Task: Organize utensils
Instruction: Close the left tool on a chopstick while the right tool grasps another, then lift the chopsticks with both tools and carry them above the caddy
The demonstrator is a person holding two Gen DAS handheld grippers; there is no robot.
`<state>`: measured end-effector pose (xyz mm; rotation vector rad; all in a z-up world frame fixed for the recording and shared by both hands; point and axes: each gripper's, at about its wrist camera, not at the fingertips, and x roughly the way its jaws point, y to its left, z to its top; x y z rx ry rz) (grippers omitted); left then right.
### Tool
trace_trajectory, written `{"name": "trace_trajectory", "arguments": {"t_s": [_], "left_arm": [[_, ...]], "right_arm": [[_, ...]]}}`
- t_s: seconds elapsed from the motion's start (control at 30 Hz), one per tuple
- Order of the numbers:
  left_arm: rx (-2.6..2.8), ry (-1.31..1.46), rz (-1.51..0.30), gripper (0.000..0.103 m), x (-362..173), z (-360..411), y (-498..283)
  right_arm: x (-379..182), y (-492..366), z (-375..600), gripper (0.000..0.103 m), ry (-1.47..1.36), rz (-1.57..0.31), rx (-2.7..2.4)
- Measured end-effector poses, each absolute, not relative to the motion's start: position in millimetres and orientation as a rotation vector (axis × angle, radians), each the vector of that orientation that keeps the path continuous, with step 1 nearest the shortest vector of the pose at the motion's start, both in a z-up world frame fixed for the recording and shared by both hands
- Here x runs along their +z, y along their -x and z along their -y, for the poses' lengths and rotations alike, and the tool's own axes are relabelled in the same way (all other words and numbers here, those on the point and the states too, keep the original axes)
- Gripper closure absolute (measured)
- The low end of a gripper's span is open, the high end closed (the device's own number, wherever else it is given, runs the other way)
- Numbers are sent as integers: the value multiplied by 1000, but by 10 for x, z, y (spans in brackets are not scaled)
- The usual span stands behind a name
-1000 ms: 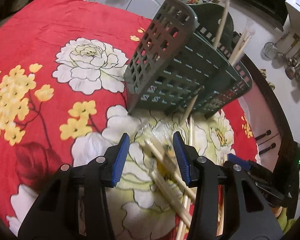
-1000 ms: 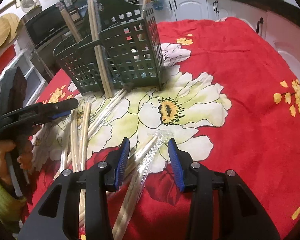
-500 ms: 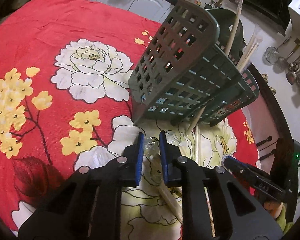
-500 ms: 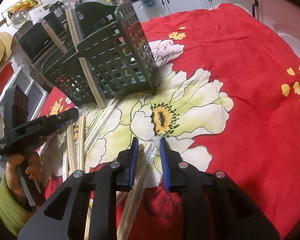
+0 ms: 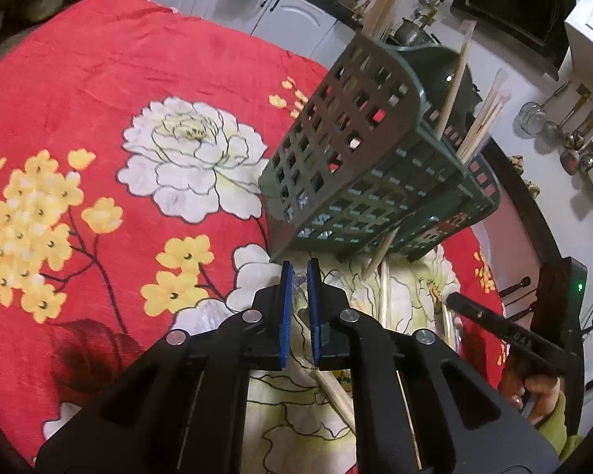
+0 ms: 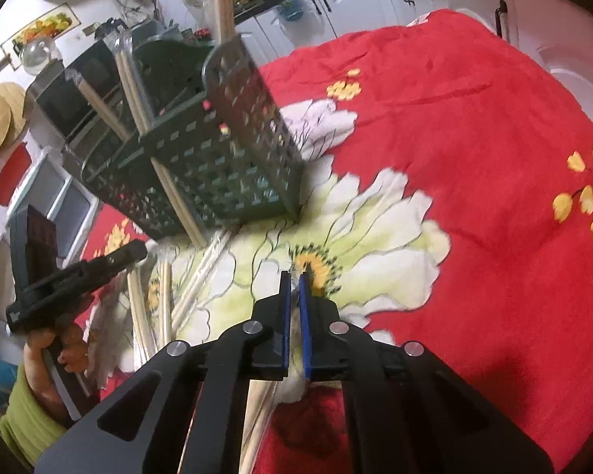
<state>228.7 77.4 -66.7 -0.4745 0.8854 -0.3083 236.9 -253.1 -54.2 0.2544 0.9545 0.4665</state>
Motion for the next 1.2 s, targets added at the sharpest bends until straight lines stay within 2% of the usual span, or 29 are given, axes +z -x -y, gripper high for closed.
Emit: {"name": "trace_trajectory", "arguments": {"t_s": [0.27,0.8,1.2], "left_arm": [[-335,473,-838,99,-441,-786,-2174],[-441,398,-651,100,424,-542,-1855],[-501,347,-571,101,791,-330,-1786]], "right_arm": [[-213,-2346,2572,100,-246,-879,486],[522,-2034,2384,101,-168,-666,536],[887,-1835,2307,102,-143,-535,567]]}}
